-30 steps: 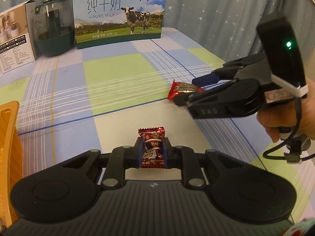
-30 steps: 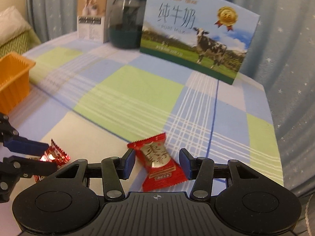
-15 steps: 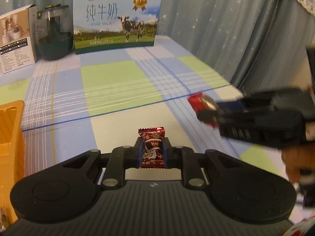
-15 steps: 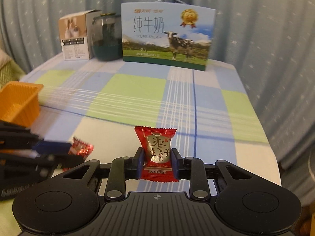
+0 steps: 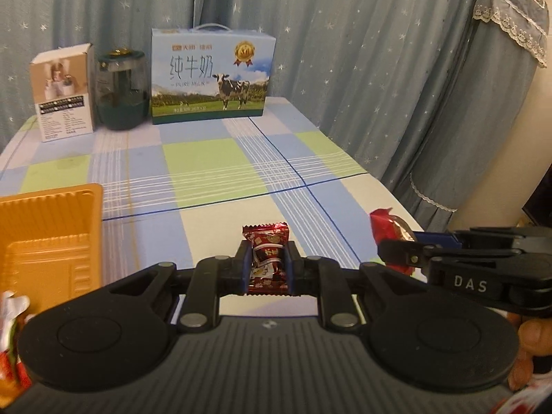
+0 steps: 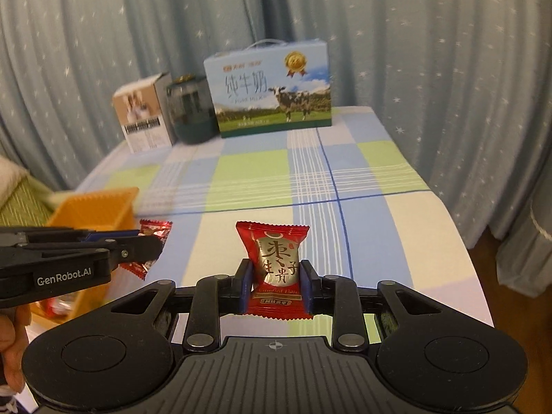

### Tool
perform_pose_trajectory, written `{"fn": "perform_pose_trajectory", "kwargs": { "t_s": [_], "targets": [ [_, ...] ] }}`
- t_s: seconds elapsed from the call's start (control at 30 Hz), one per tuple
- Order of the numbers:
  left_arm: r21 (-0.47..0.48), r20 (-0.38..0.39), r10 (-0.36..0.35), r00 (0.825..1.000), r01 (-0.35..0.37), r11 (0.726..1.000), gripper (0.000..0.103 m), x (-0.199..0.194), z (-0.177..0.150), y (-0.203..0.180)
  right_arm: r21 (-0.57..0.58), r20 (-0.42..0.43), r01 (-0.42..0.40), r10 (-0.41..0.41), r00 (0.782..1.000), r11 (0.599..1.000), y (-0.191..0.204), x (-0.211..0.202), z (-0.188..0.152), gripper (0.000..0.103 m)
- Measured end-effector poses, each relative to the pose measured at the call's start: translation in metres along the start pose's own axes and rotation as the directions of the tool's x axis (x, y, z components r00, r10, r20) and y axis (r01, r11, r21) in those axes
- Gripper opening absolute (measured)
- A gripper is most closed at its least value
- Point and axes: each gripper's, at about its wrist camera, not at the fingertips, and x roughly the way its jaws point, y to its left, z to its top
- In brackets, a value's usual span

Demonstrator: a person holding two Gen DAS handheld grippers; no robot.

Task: Organize snacks
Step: 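Carry both red candies with both tools over the orange tray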

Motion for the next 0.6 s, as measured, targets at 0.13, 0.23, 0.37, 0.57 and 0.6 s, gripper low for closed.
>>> {"fn": "perform_pose_trajectory", "kwargs": {
  "t_s": [0.13, 0.23, 0.37, 0.57, 0.6],
  "targets": [
    [0.011, 0.007, 0.004, 1.000, -0.004, 1.000, 0.017, -0.032, -0.007, -0.006, 0.049, 0.001, 0.004, -0.004, 1.000, 0.999, 0.010, -0.028, -0.012, 0.029],
    [0.005, 0.007, 0.005, 1.000, -0.005, 1.000, 0.017, -0.051, -0.014, -0.007, 0.073, -0.003, 0.009, -0.009, 1.000, 0.997, 0.019, -0.045, -0.022, 0.029],
    [0.015, 0.006, 0.014, 1.000, -0.014, 1.000, 0.017, -0.073, -0.026, -0.011, 0.084, -0.009, 0.025, -0.024, 1.000, 0.996, 0.029, -0.062, -0.035, 0.029],
    [0.023, -0.004, 0.021, 1.000, -0.021, 1.000, 0.017, -0.093, -0.043, -0.015, 0.075, -0.015, 0.028, -0.027, 1.000, 0.997, 0.041, -0.079, -0.047, 0.029],
    [0.025, -0.005, 0.021, 1.000, -0.021, 0.999, 0.017, -0.096, -0.044, -0.015, 0.068, -0.013, 0.029, -0.028, 1.000, 0.997, 0.043, -0.081, -0.048, 0.029]
  ]
}}
